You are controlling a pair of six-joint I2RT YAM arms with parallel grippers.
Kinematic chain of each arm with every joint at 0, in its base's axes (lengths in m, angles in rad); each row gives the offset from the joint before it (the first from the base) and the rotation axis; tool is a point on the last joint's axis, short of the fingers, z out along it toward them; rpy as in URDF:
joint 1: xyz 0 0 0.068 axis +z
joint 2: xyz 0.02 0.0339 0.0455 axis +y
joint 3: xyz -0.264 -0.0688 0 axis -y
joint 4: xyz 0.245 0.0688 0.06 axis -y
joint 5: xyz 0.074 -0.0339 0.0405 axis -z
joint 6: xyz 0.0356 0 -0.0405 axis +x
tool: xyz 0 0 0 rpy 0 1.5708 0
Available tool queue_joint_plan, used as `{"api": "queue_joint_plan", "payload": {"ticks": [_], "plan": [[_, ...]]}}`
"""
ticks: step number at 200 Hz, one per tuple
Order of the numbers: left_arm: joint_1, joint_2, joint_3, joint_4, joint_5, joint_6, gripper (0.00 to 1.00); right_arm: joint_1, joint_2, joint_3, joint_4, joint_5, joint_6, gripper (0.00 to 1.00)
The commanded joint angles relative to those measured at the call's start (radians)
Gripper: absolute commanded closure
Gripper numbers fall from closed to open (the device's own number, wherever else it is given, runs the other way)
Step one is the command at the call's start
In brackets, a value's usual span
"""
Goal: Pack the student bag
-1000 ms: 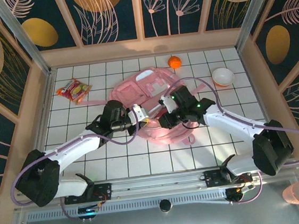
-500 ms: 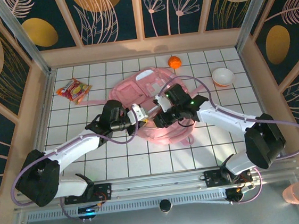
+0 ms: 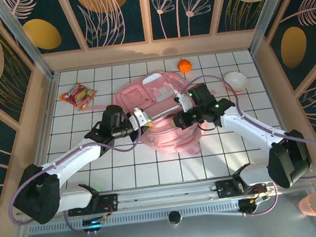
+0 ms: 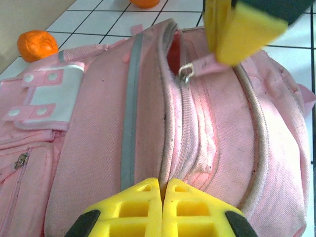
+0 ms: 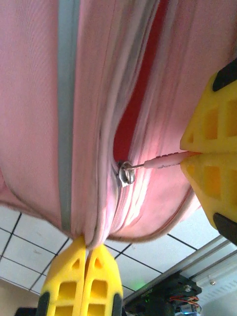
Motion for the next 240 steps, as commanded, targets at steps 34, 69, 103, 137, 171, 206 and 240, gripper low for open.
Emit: {"api": "queue_joint_plan", "payload": {"ticks": [34, 69, 103, 137, 171, 206, 240], "plan": [[0.025, -0.031, 0.021, -0.079, 0.035, 0.016, 0.77, 0.018, 0.0, 0.003, -0.048, 0.023, 0.016, 1.0], [-0.061, 0.003, 0.101, -0.103, 0.05, 0.029, 0.44, 0.05, -0.007, 0.003, -0.019, 0.009, 0.044, 1.0], [-0.132, 0.098, 0.153, -0.041, -0.028, -0.028, 0.43, 0.064, -0.004, 0.0, -0.021, 0.012, 0.05, 1.0], [-0.143, 0.209, 0.212, -0.077, -0.085, -0.029, 0.47, 0.065, 0.004, 0.001, -0.027, 0.03, 0.051, 1.0], [-0.144, 0.211, 0.194, -0.079, -0.125, -0.021, 0.86, 0.071, 0.032, 0.002, -0.026, 0.055, 0.044, 1.0], [-0.143, 0.178, 0.179, -0.051, -0.016, -0.046, 1.0, 0.083, 0.071, 0.017, 0.006, 0.061, 0.042, 0.92], [-0.143, 0.172, 0.184, -0.047, 0.033, -0.058, 1.0, 0.087, 0.1, 0.041, 0.032, 0.062, 0.039, 0.79]]}}
